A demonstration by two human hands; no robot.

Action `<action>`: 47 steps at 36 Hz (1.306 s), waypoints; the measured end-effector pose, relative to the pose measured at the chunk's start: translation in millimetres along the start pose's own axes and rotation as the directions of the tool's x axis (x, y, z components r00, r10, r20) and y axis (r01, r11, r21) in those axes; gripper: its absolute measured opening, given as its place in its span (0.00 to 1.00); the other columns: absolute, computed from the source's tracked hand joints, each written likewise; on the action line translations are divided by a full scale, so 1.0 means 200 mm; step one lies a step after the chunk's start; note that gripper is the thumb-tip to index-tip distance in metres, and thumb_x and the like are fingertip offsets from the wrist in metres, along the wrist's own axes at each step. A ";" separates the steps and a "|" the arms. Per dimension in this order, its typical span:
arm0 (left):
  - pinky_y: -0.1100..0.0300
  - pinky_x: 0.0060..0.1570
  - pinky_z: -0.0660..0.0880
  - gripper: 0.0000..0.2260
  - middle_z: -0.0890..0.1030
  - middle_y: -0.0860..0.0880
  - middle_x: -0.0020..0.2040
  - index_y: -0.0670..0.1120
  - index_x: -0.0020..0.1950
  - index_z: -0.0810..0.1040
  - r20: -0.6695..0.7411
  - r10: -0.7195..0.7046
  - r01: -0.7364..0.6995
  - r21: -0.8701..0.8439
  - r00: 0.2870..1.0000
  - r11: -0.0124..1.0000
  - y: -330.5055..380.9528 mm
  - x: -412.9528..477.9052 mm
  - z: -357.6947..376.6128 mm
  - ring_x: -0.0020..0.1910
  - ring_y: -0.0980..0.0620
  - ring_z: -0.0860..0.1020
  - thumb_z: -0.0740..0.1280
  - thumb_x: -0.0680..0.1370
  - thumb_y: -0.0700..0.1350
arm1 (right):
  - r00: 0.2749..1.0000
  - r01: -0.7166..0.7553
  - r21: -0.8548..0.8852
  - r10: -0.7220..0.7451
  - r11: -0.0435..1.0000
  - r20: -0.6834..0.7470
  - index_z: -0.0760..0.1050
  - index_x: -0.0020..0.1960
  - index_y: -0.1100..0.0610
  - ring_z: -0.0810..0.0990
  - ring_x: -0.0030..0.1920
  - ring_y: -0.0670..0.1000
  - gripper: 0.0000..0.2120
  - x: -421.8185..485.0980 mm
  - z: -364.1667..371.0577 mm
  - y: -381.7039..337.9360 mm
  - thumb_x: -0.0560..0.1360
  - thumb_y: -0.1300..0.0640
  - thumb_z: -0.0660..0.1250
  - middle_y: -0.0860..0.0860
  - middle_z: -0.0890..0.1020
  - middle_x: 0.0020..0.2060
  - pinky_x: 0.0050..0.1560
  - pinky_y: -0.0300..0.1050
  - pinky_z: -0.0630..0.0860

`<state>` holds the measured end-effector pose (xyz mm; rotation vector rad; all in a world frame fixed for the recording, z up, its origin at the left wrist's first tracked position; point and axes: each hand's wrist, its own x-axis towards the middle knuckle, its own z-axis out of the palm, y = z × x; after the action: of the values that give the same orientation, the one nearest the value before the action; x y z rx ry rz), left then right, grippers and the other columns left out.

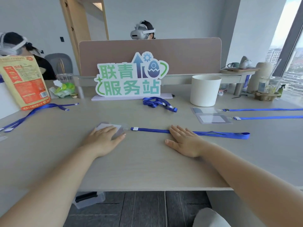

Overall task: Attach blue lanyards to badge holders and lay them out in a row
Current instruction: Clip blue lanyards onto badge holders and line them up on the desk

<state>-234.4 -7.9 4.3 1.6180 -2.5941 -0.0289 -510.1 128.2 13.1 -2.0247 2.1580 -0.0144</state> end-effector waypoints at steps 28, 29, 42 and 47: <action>0.52 0.75 0.46 0.28 0.50 0.60 0.78 0.58 0.77 0.53 0.105 0.297 -0.290 -0.072 0.949 0.954 1.08 -0.31 0.01 0.77 0.58 0.46 0.43 0.78 0.66 | 0.958 -0.285 -0.013 0.284 0.958 -0.043 0.41 0.73 0.33 0.42 0.77 0.46 0.26 -0.76 -0.06 1.21 0.77 0.34 0.41 0.35 0.45 0.75 0.76 0.49 0.42; 0.50 0.75 0.45 0.28 0.48 0.61 0.78 0.59 0.77 0.53 0.113 0.281 -0.275 -0.065 0.953 0.959 1.13 -0.30 0.01 0.77 0.57 0.45 0.42 0.78 0.66 | 0.957 -0.288 -0.011 0.287 0.958 -0.043 0.40 0.73 0.33 0.42 0.77 0.46 0.26 -0.78 -0.06 1.26 0.77 0.34 0.41 0.35 0.45 0.75 0.76 0.49 0.42; 0.46 0.74 0.48 0.29 0.47 0.58 0.78 0.57 0.77 0.50 0.115 0.207 -0.195 -0.107 0.972 0.975 1.78 -0.21 0.09 0.77 0.55 0.46 0.39 0.78 0.66 | 0.932 -0.355 0.042 0.357 0.934 -0.062 0.44 0.74 0.34 0.44 0.77 0.47 0.27 -0.91 -0.12 1.82 0.76 0.33 0.42 0.36 0.47 0.75 0.75 0.49 0.43; 0.47 0.74 0.46 0.29 0.46 0.59 0.78 0.58 0.77 0.49 0.108 0.165 -0.154 -0.098 0.980 0.983 1.89 -0.19 0.10 0.77 0.56 0.45 0.40 0.78 0.66 | 0.942 -0.325 0.065 0.329 0.943 -0.064 0.45 0.74 0.34 0.45 0.77 0.46 0.27 -0.91 -0.14 1.94 0.75 0.32 0.42 0.35 0.48 0.75 0.76 0.49 0.43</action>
<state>-558.1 192.9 5.2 1.4146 -2.7567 -0.2315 -887.1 332.6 13.2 -1.6367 2.4849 -0.1019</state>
